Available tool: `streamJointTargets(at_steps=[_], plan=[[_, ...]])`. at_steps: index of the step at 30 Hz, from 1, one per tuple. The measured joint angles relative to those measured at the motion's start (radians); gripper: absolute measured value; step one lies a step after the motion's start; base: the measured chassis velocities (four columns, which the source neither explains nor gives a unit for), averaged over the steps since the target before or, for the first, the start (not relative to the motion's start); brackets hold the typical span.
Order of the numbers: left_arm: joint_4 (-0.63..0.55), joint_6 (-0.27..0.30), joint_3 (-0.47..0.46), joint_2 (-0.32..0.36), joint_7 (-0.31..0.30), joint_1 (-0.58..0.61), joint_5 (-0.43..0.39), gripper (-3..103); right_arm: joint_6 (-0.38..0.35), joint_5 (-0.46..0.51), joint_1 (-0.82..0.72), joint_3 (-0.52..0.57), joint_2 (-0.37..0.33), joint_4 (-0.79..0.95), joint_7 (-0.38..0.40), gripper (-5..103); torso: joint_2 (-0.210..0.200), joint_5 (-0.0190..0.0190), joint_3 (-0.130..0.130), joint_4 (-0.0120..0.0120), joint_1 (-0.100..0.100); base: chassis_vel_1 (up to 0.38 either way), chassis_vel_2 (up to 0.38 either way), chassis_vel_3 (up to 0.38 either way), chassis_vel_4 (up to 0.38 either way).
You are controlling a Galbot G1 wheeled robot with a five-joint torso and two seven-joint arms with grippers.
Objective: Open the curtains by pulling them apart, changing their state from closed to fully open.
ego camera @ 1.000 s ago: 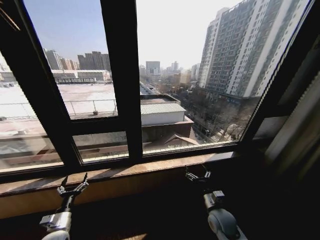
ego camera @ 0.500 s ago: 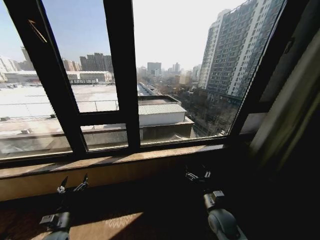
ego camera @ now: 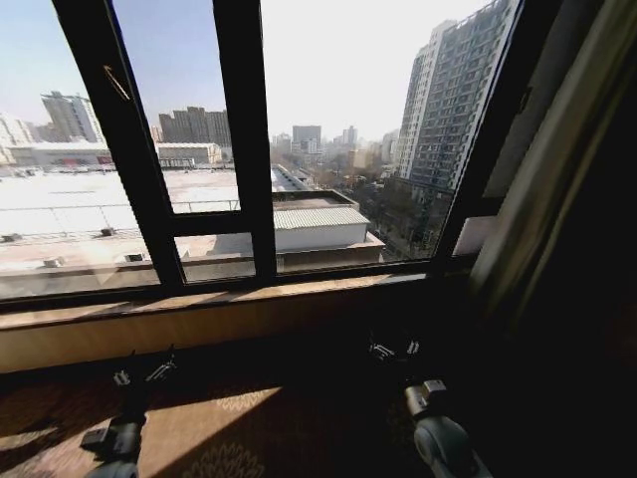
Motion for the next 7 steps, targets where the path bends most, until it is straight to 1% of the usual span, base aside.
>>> streamJointTargets(at_steps=[3,7], plan=[[0.000,0.000,0.000,0.000,0.000,0.000,0.000,100,0.000,0.000,0.000,0.000,0.000,0.000,0.000,100,-0.001,0.0003,0.001,0.0003,0.002,0.000,0.000,0.000,0.000],[0.000,0.000,0.000,0.000,0.000,-0.001,0.000,100,0.000,0.000,0.000,0.000,0.000,0.000,0.000,100,-0.001,0.0001,0.001,0.0002,0.002,-0.016,0.034,0.018,-0.038]])
